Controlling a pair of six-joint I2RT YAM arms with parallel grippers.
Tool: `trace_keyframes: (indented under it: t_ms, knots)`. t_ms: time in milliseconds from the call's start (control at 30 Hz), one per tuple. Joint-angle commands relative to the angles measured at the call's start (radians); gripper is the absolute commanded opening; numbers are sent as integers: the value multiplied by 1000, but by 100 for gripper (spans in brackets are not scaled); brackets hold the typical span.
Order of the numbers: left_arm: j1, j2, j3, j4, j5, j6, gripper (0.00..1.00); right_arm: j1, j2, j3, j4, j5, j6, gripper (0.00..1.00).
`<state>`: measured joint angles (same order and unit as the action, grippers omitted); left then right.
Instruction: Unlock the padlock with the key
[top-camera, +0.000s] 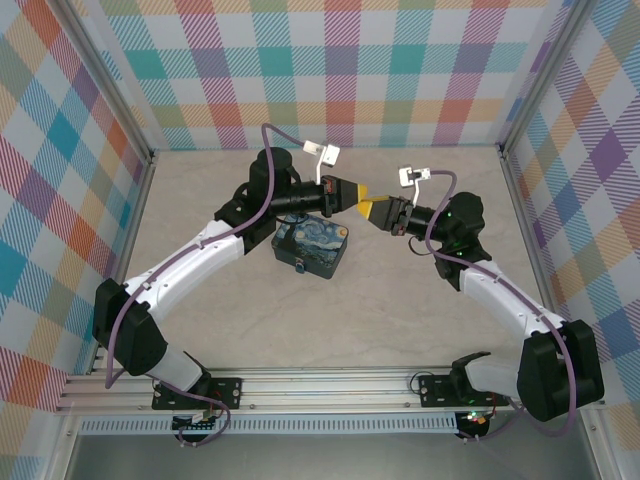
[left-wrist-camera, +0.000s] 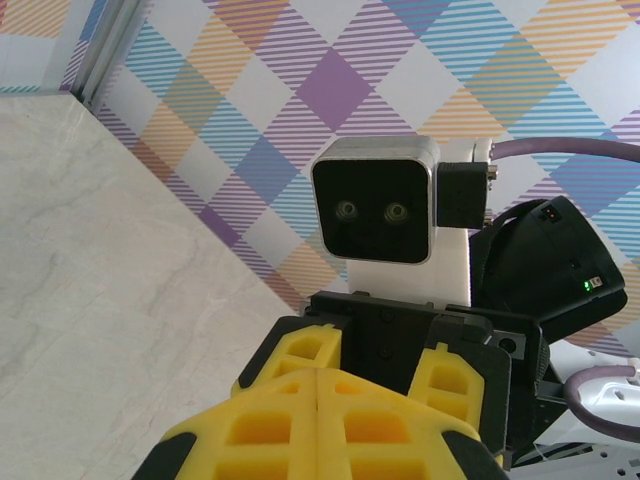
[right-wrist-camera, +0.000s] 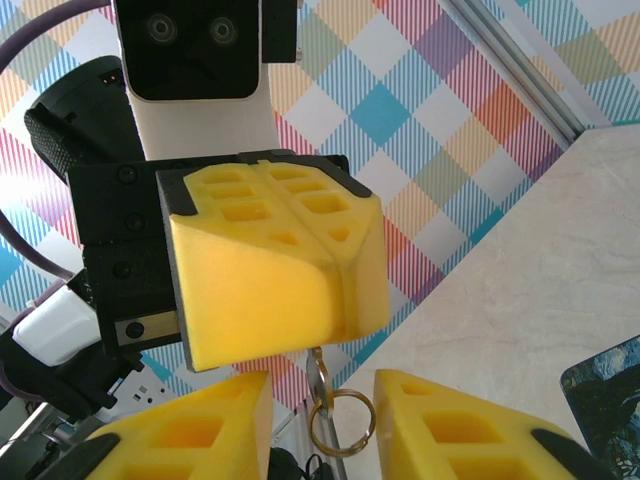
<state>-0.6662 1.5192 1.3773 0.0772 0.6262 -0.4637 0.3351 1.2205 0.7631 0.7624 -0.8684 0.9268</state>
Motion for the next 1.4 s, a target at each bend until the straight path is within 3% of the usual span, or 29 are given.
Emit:
trace_keyframes:
  t_ms: [0,167,600,700,800,967,1133,1300,1367]
  knots:
    - [-9,-23,29,-7,-9,5,0,5,-6,35,27,1,-22,29]
    - [-9,-23,29,-11,-19,8,0,5,-9,23,20,9,-25,19]
    - [-9,-24,29,-11,-18,9,1,4,-25,10,-17,32,-47,6]
    - [-9,-28,31,-13,-20,9,12,4,-34,12,-46,40,-69,3]
    - [-7,-39,37,-29,-34,21,34,4,-47,19,-123,53,-116,2]
    - [25,-108,44,-148,-126,90,57,3,-86,33,-423,118,-253,2]
    - [77,-213,-41,-285,-216,144,67,4,-96,31,-626,193,-354,2]
    - [116,-329,-229,-383,-287,173,71,15,-40,12,-615,187,-352,2]
    - [127,-378,-332,-369,-292,182,80,30,1,11,-579,186,-341,3]
